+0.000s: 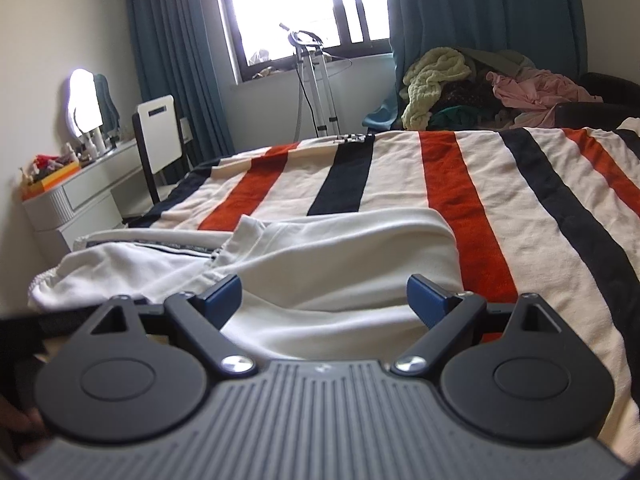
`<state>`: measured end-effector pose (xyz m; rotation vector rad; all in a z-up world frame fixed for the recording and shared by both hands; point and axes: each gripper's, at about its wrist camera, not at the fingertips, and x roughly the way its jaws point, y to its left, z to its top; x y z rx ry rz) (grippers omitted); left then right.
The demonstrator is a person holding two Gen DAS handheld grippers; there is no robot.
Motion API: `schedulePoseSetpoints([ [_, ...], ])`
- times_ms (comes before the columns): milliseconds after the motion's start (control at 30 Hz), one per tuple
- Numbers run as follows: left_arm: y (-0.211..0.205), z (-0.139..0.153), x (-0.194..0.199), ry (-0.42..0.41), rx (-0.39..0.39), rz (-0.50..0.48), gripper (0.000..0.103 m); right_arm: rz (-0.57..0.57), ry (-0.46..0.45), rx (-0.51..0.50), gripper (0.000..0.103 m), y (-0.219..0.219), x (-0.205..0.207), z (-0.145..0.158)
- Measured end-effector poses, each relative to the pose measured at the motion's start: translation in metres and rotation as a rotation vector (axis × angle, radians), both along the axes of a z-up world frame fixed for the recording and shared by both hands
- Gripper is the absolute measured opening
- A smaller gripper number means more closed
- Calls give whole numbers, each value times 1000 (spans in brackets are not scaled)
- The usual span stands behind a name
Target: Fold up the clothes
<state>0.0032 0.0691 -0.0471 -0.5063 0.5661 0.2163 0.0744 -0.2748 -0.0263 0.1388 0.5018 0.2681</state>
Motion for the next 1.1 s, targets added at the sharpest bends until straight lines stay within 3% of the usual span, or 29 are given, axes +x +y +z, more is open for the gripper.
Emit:
schedulePoseSetpoints([
  [100, 60, -4, -13, 28, -235, 206, 89, -12, 3, 0, 91, -2, 1, -2],
  [200, 95, -9, -13, 104, -315, 285, 89, -25, 22, 3, 91, -3, 4, -6],
  [300, 123, -22, -8, 141, -466, 327, 88, -32, 58, -2, 91, -1, 9, -14],
  [400, 144, -31, 3, 125, -512, 400, 84, -30, 85, -8, 91, 1, 15, -21],
  [467, 157, -35, 11, 95, -524, 458, 72, -32, 99, -12, 91, 3, 19, -25],
  [567, 174, -40, 22, 48, -538, 526, 70, -34, 107, -19, 91, 6, 26, -30],
  [633, 179, -41, 26, 30, -527, 557, 67, -35, 112, -25, 91, 9, 32, -33],
  [667, 180, -42, 28, 24, -519, 572, 54, -34, 117, -30, 91, 10, 34, -35],
  [700, 182, -41, 29, 16, -505, 583, 49, -32, 124, -39, 91, 12, 38, -38],
  [900, 190, -34, 30, -2, -378, 612, 39, -22, 216, -103, 92, 24, 54, -63],
  [967, 182, -28, 34, 1, -292, 605, 26, -20, 201, -121, 92, 26, 53, -64],
  [1100, 159, -8, 38, -32, -91, 561, 17, -25, 200, -117, 92, 24, 54, -62],
])
